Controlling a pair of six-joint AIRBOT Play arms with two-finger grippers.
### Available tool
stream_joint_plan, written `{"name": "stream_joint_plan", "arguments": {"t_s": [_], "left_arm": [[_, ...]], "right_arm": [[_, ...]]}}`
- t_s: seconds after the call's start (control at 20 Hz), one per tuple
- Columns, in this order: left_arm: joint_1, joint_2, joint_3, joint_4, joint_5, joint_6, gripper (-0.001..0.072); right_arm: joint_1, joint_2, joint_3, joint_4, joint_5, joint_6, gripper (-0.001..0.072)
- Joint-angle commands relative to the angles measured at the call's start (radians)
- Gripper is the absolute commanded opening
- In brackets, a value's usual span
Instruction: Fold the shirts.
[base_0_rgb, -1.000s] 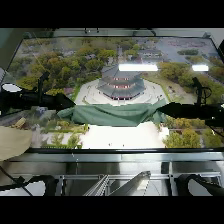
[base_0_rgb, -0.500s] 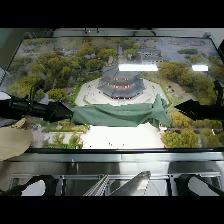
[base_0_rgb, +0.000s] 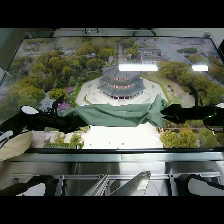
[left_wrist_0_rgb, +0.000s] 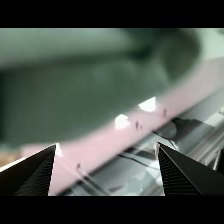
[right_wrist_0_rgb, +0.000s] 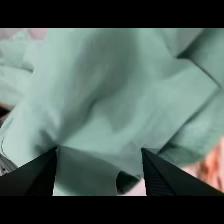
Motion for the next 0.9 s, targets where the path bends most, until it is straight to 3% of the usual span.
{"name": "stream_joint_plan", "arguments": {"t_s": [0.0, 0.15, 0.2, 0.25, 0.3, 0.35, 0.4, 0.65, 0.75, 0.8, 0.85], "left_arm": [[-0.023, -0.133, 0.119, 0.031, 0.058, -0.002, 0.0706], [-0.023, -0.212, 0.234, 0.159, -0.018, -0.064, 0.0704], [-0.023, -0.227, 0.262, 0.212, -0.051, -0.089, 0.0671], [-0.023, -0.234, 0.282, 0.249, -0.073, -0.107, 0.0465], [-0.023, -0.236, 0.296, 0.265, -0.087, -0.106, 0.0295], [-0.023, -0.235, 0.310, 0.267, -0.093, -0.106, 0.0152], [-0.023, -0.235, 0.331, 0.266, -0.101, -0.106, -0.0005], [-0.024, -0.235, 0.441, 0.266, -0.130, -0.108, 0.0013], [-0.024, -0.235, 0.454, 0.266, -0.152, -0.108, 0.0011], [-0.024, -0.235, 0.454, 0.269, -0.161, -0.108, 0.0014], [-0.018, -0.235, 0.451, 0.269, -0.166, -0.108, 0.0125]], "right_arm": [[0.085, -0.022, 0.001, 0.067, -0.035, -0.026, 0.0571], [0.089, -0.022, 0.001, 0.135, -0.033, -0.051, 0.0569], [0.089, -0.022, 0.001, 0.141, -0.033, -0.051, 0.0509], [0.089, -0.022, 0.001, 0.141, -0.031, -0.064, 0.0221], [0.089, -0.022, 0.001, 0.141, -0.026, -0.091, 0.0048], [0.089, -0.022, 0.001, 0.142, -0.024, -0.096, 0.0025], [0.089, -0.022, 0.001, 0.143, -0.024, -0.096, 0.0025], [0.089, -0.021, 0.001, 0.178, 0.028, -0.107, 0.0051], [0.077, -0.021, 0.002, 0.178, 0.068, -0.107, 0.0380], [0.064, -0.021, 0.002, 0.179, 0.089, -0.107, 0.0394], [0.045, -0.021, 0.002, 0.179, 0.109, -0.107, 0.0394]]}}
